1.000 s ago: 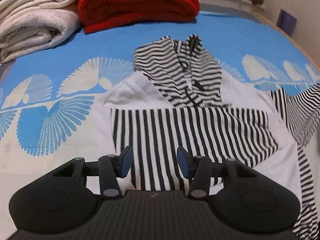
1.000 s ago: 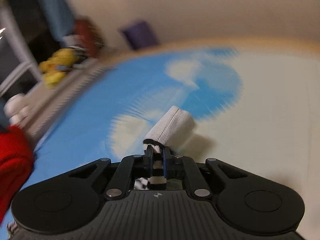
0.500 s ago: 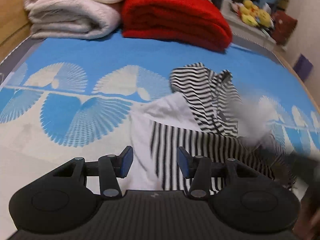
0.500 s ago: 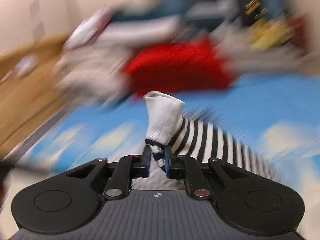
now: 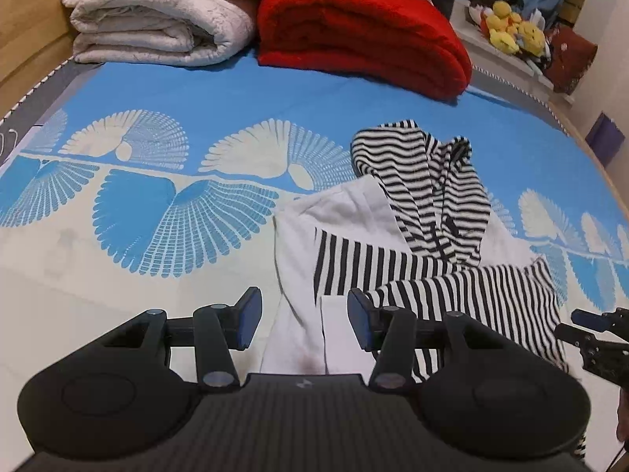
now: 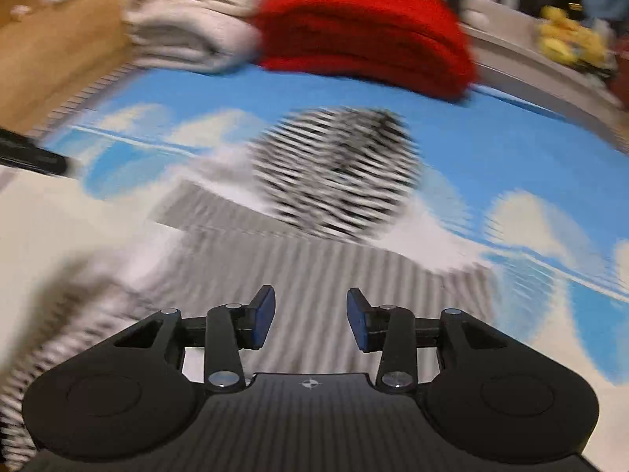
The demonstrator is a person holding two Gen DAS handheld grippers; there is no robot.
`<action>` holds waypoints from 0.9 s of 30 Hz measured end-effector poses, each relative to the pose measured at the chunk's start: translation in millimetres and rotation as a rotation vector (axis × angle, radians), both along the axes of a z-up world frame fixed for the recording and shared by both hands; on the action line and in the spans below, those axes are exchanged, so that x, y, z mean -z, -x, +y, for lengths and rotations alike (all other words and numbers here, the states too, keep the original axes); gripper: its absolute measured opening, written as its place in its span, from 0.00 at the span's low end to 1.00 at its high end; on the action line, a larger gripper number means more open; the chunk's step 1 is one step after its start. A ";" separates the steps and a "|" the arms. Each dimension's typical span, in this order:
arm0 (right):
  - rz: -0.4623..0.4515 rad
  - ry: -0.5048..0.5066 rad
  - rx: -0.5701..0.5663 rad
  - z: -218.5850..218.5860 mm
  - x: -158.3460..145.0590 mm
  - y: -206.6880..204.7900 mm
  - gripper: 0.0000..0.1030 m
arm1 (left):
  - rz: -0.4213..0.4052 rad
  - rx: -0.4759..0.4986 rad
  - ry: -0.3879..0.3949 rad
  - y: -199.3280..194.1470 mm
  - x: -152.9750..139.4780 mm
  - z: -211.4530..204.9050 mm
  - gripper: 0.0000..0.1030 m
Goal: Fold small clothes
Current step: 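Fold the held sleeve across the white body with the right tool, release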
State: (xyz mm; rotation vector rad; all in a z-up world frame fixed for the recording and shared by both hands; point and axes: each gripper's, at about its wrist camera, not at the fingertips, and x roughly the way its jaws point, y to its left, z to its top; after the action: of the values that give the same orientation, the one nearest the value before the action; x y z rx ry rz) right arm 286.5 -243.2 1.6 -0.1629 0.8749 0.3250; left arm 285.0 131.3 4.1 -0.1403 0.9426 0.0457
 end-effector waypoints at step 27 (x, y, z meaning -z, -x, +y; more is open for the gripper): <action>0.179 0.161 0.168 -54.0 60.4 -30.8 0.48 | 0.019 0.053 -0.044 -12.2 13.1 -32.0 0.52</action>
State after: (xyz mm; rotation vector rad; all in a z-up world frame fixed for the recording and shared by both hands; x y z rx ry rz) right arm 317.3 -297.2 -58.8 -0.2107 1.0855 0.1130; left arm 297.2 99.3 -9.0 -0.0742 0.9628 0.0188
